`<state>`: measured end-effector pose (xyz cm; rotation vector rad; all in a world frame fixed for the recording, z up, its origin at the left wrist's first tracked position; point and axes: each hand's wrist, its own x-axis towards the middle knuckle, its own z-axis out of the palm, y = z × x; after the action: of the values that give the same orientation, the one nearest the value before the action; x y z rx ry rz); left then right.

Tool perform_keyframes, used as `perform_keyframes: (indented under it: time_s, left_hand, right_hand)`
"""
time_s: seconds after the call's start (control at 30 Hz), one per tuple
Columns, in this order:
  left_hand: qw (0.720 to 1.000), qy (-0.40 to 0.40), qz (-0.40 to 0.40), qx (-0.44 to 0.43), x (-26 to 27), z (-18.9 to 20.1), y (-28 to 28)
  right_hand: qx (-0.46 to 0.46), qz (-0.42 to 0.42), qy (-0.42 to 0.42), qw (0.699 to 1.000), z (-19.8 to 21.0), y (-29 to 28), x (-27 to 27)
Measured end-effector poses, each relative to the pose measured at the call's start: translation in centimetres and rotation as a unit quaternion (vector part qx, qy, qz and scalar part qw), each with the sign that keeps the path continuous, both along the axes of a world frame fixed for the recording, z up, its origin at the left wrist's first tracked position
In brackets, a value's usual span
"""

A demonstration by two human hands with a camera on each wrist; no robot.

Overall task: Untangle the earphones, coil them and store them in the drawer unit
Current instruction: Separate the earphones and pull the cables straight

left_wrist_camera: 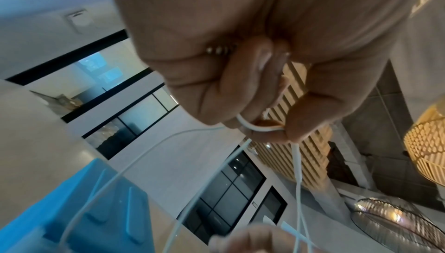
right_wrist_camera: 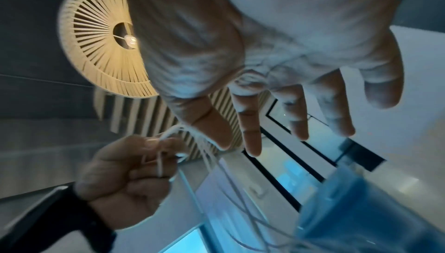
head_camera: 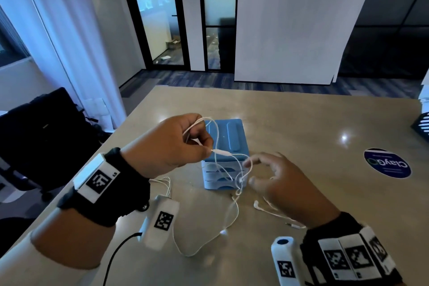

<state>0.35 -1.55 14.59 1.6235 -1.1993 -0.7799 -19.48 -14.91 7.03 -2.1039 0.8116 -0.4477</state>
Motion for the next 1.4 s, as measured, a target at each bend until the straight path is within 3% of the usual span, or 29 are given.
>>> perform_keyframes:
  time_s: [0.1,0.23,0.4,0.57,0.7,0.77,0.87,0.93,1.07,1.13,1.2,1.3,1.4]
  left_hand:
    - [0.997,-0.072,-0.003,0.012,-0.5,0.9,-0.9]
    - [0.991,-0.129,0.016,0.026,-0.8,2.2,-1.6]
    - [0.987,-0.153,0.024,0.032,-0.8,3.6,-1.7]
    - [0.981,-0.187,0.043,0.029,-0.5,3.8,-1.6]
    - [0.98,-0.182,0.078,0.025,0.2,3.7,-1.6]
    - [0.979,-0.174,0.104,0.01,0.6,3.8,-1.6]
    - [0.978,-0.168,0.122,-0.008,1.1,4.1,-1.5]
    - [0.977,-0.178,0.118,-0.006,1.2,4.2,-1.4]
    - [0.976,-0.188,0.107,-0.001,1.4,4.3,-1.5]
    - [0.976,-0.193,0.105,0.001,1.6,4.4,-1.6]
    - [0.971,-0.212,0.11,0.002,1.9,4.6,-1.6]
    - [0.966,-0.224,0.13,-0.005,2.5,5.1,-1.3]
    - [0.96,-0.241,0.142,-0.017,2.7,5.7,-0.8]
  right_hand:
    - [0.084,0.082,-0.079,0.99,2.0,0.7,1.2]
    - [0.28,0.112,-0.217,0.928,2.9,0.6,2.3]
    - [0.386,0.126,-0.235,0.883,2.8,0.6,2.4]
    - [0.391,0.135,-0.214,0.885,2.1,0.0,1.7]
    - [0.418,0.19,-0.229,0.858,1.6,-0.5,0.4]
    - [0.399,0.192,-0.233,0.866,1.6,-0.6,-0.7]
    - [0.323,0.157,-0.224,0.906,1.4,-1.1,-2.2]
    - [0.288,0.122,-0.247,0.917,0.7,-1.8,-2.9]
    - [0.332,0.092,-0.356,0.869,-0.5,-2.5,-3.5]
    - [0.345,0.095,-0.37,0.857,-1.2,-2.7,-3.6]
    - [0.318,0.103,-0.326,0.885,-1.9,-3.1,-3.6]
    - [0.267,0.119,-0.192,0.937,-3.3,-3.5,-3.7]
    - [0.258,0.108,-0.158,0.947,-4.4,-3.5,-3.7]
